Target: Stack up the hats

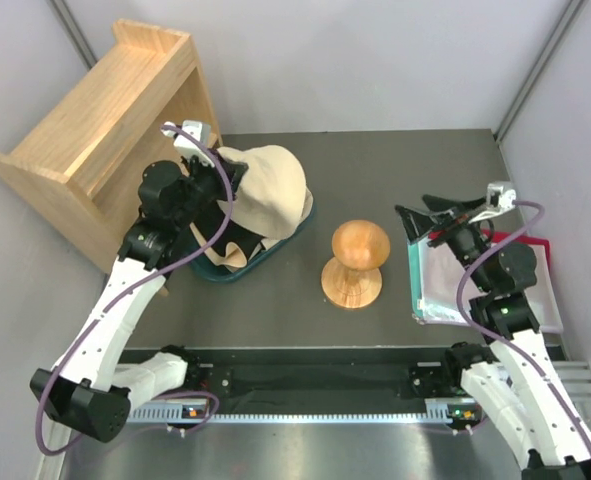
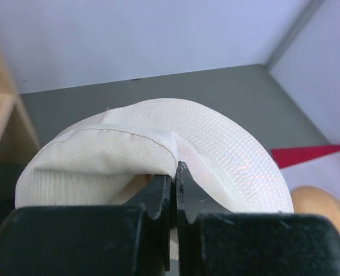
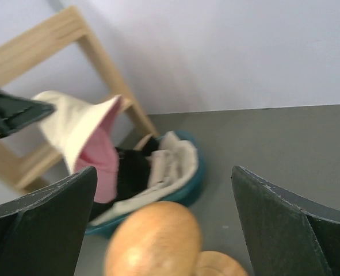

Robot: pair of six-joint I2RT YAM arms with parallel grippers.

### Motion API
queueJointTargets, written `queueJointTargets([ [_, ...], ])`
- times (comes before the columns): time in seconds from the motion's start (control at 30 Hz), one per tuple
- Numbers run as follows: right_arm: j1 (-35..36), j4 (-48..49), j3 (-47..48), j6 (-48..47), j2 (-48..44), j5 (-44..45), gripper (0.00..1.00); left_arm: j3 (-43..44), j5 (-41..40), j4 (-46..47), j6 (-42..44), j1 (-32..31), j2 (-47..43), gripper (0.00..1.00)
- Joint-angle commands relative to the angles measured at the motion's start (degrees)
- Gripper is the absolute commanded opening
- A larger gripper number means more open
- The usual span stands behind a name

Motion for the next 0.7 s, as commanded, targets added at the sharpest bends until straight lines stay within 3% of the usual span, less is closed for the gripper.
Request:
queueJointTargets([
  [0.0, 8.36, 9.28, 3.35, 8.69, 3.78, -7.26, 1.0, 0.4, 12.43, 3.36, -3.53, -0.94, -2.45, 0.0],
  [0.2, 21.91, 12.52, 7.22, 9.13, 12.91, -2.34, 1.0, 0.14, 16.83, 2.12, -3.63, -1.83, -3.6, 0.0],
  [0.3, 25.17, 14.98, 8.27, 10.09, 17.31, -2.07, 1.0, 0.05, 18.94, 1.69, -3.27, -2.18, -3.6, 0.0],
  [0.67, 28.88, 18.85, 10.82, 11.68, 25.23, -1.54, 0.99, -0.39, 25.09, 2.04, -2.13, -3.14, -3.69, 0.0],
])
